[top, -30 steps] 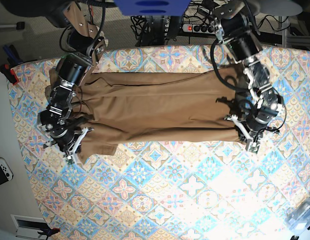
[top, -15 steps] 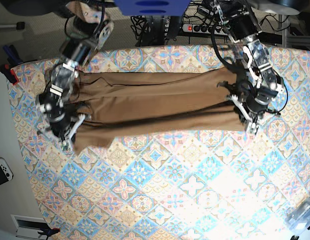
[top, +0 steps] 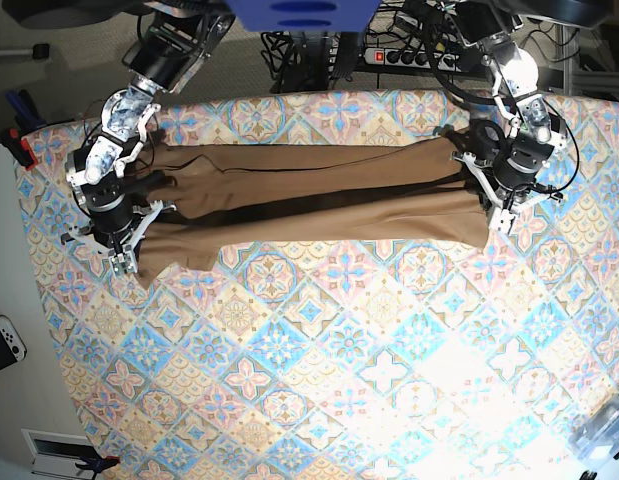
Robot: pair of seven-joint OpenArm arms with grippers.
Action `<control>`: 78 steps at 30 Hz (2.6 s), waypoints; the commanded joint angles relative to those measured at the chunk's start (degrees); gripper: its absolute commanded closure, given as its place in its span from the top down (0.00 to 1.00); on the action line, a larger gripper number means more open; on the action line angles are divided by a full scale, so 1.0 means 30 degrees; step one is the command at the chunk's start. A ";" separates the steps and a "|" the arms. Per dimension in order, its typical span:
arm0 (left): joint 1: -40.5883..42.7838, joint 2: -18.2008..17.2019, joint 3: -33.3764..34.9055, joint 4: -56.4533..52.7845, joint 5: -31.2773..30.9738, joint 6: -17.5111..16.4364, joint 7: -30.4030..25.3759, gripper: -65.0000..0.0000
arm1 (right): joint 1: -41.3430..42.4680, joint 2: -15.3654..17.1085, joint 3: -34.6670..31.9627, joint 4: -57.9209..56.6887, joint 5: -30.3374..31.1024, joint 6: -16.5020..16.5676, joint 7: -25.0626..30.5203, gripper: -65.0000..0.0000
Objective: Layout the t-shirt on the table in an organized manner, then fold the t-shirt properly
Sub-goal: 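Lift the hem with both grippers and fold it onto the collar edge, then release the folded edge with the left gripper and regrasp the shirt end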
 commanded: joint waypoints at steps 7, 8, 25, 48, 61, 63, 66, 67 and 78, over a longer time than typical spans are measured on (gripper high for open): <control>0.0832 -0.0873 -0.0024 0.1345 -0.0127 0.0105 -0.0325 0.00 | -0.1027 0.0104 0.0091 0.1720 0.0229 -0.0171 0.0325 0.00; 0.0861 -0.0873 -0.0024 0.1433 -0.0127 0.0105 -0.0325 0.00 | -0.1261 0.0075 0.0091 0.1837 0.0463 -0.0171 0.0325 0.00; 0.2121 -0.0990 -0.0053 0.1697 -0.0098 0.0105 -0.0325 0.00 | -0.3166 -0.0423 0.1761 0.2335 0.2192 -0.0171 0.0325 0.00; 0.3674 -0.0374 -0.0024 0.0437 0.0107 0.0105 0.0407 0.00 | -0.4045 -0.0423 0.1790 0.1016 0.2192 -0.0171 0.0325 0.01; 0.3264 0.0710 -0.3394 0.2224 -0.3996 0.0105 0.1462 0.78 | -0.4104 -0.0394 0.1732 0.1016 0.2133 -0.0171 0.0325 0.62; 0.3264 0.0827 -0.4771 0.2312 -0.5930 0.0105 0.1491 0.78 | -0.4104 -0.0394 0.1702 0.1016 0.2133 -0.0171 0.0325 0.62; 0.3147 0.0739 -0.6090 0.2253 -0.7805 0.0105 0.2722 0.79 | -0.4104 -0.0394 0.1644 0.0987 0.2104 -0.0171 0.0325 0.62; 0.3118 0.0710 -0.6383 0.2253 -0.8274 0.0105 0.3396 0.79 | -0.4104 -0.0394 0.1644 0.0899 0.2104 -0.0171 0.0325 0.62; -0.1161 -0.0550 -0.7467 -0.2933 -1.0208 0.0105 0.7704 0.79 | -0.4104 -0.0394 0.1644 0.0342 0.2075 -0.0171 0.0355 0.62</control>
